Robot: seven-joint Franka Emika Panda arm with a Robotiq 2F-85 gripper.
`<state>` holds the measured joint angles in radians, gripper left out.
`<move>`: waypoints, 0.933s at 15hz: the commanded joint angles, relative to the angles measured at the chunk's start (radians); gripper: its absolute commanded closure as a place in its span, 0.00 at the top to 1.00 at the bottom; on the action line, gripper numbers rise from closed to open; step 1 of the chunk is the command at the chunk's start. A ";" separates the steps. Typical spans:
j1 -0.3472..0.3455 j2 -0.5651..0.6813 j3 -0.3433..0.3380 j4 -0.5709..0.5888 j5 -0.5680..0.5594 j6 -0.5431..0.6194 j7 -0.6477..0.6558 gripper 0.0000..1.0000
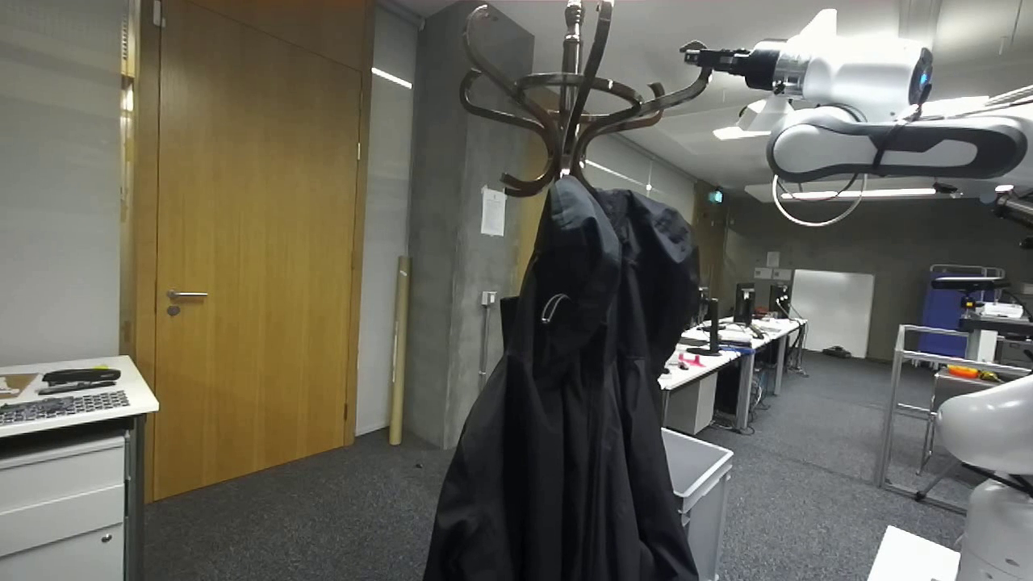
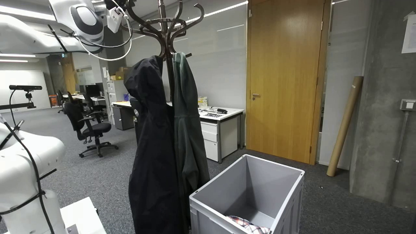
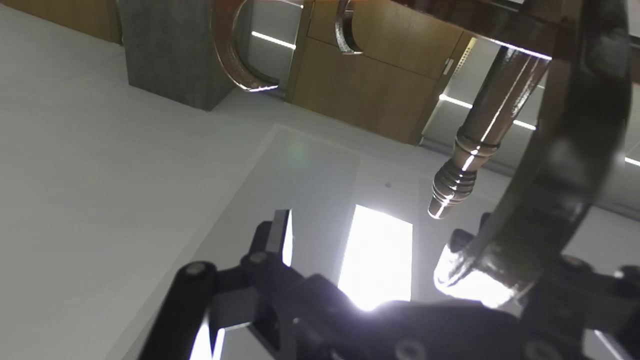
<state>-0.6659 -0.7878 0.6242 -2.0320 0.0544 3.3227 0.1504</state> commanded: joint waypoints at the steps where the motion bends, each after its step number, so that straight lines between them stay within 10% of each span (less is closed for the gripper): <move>1: 0.124 -0.014 -0.065 -0.036 0.002 -0.005 -0.012 1.00; 14: 0.466 -0.168 -0.219 -0.138 -0.044 -0.190 -0.044 1.00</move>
<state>-0.2691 -0.9080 0.4496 -2.1375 0.0436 3.2174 0.1403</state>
